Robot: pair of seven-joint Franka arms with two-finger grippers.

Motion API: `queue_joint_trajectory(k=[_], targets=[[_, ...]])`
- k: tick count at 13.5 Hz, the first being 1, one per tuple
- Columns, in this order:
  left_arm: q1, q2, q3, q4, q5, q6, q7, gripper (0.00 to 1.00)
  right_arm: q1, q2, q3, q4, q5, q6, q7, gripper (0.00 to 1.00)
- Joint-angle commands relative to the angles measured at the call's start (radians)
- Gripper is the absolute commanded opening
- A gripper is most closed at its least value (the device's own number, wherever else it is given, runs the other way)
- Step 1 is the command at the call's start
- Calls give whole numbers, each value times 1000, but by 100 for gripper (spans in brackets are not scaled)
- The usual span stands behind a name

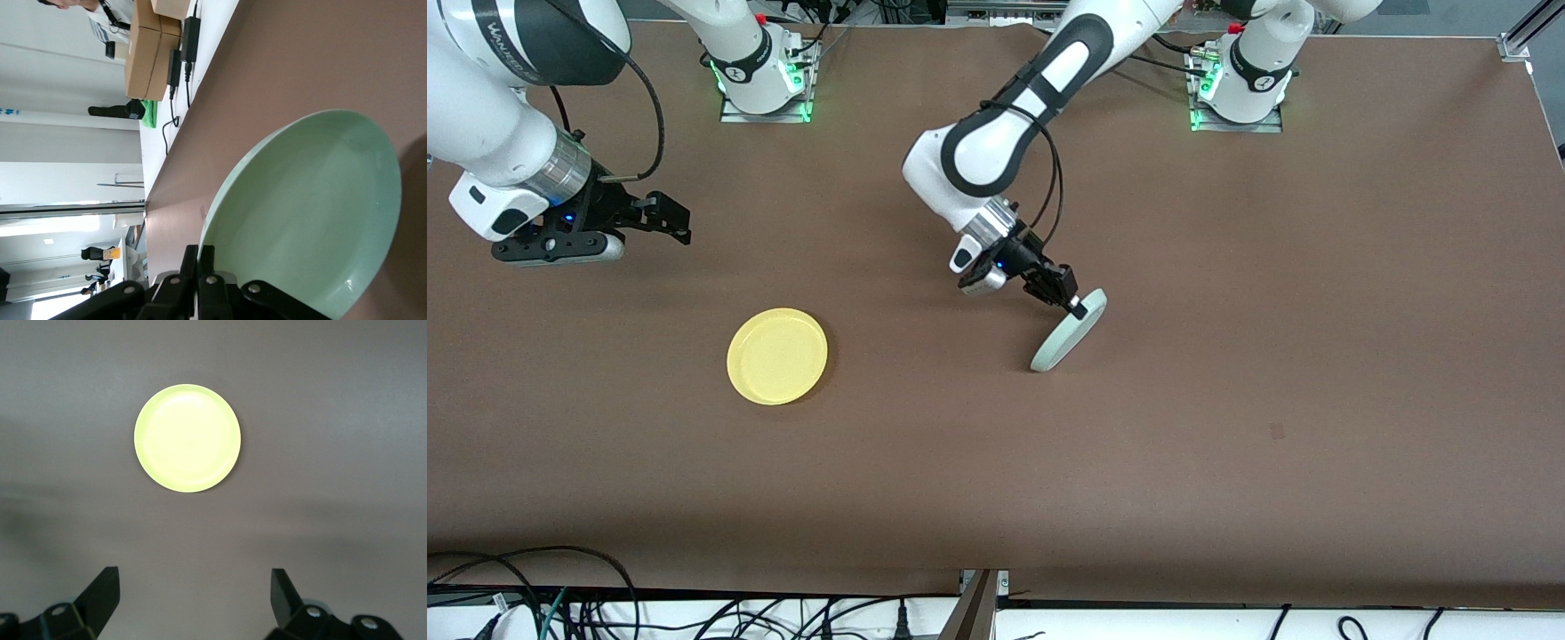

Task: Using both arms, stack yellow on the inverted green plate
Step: 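Lift the green plate with the left gripper and carry it toward the table middle, then flip the green plate upside down and set it on the table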

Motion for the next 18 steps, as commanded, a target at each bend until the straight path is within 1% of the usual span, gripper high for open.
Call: queue_joint_trajectory(k=[1,3,6,7,9,10,12,13,14,15,16,18], targets=[[-1,82,-25,71,-119,106,-84,99,-6,52,-3,-13,3,59,-17,100],[-1,76,-27,129,-271,188,-110,100,-6,84,-11,-15,3,87,-18,100],[24,55,-27,247,-576,200,-109,100,-6,74,-11,-13,3,75,-18,100],[33,55,-27,276,-655,225,-109,100,-6,69,-11,-13,3,72,-21,100],[71,55,-25,278,-791,312,-107,100,-6,71,-26,-13,3,70,-39,100],[97,55,-27,273,-827,332,-97,100,-6,78,-31,-13,3,81,-50,100],[108,71,-26,257,-853,404,-97,100,-6,97,-40,-13,3,91,-52,100],[110,79,-26,211,-856,462,-97,100,-8,98,-40,-13,3,93,-52,100],[126,84,-26,169,-859,543,-97,100,-8,101,-48,-13,3,93,-56,100],[136,93,-26,145,-887,641,-97,100,-8,101,-49,-13,3,93,-62,100],[137,114,-26,140,-925,706,-95,100,-8,103,-52,-13,3,93,-66,100],[148,147,-27,154,-953,746,-93,100,-8,104,-63,-13,4,98,-85,100]])
